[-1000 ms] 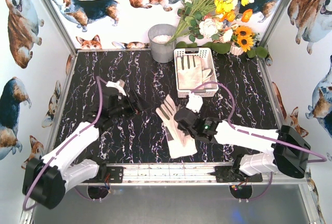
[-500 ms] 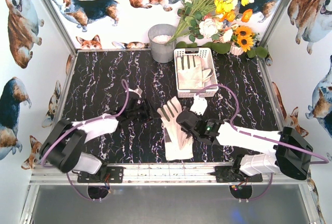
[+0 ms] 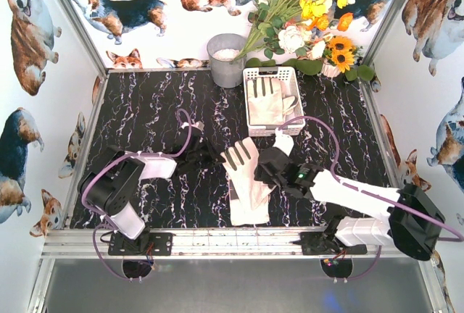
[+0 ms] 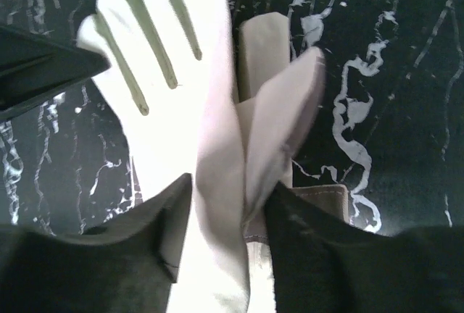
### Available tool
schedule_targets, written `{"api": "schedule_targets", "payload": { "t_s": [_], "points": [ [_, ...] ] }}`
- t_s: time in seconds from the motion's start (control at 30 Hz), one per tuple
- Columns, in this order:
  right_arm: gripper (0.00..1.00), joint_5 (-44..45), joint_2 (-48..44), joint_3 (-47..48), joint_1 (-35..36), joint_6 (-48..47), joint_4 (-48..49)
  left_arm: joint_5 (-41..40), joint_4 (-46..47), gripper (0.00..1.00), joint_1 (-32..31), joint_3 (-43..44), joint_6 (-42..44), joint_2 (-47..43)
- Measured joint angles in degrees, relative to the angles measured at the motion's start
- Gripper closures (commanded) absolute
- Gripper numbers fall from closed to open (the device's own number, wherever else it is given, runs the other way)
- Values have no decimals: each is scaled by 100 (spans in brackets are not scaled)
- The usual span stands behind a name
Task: Put the gloves into the storage basket
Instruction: Pair the glove with the glove.
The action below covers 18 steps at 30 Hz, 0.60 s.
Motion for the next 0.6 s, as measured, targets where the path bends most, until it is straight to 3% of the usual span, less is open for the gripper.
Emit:
{"api": "schedule_targets", "payload": {
  "t_s": [0.27,0.6],
  "points": [
    [41,-1652,-520,-514,-1069,-704,879,26,-50,100,0,103,151,144],
    [41,-3370,393,-516,-2041,-1478,1687,68,-192,100,2,291,378,319]
  ]
}}
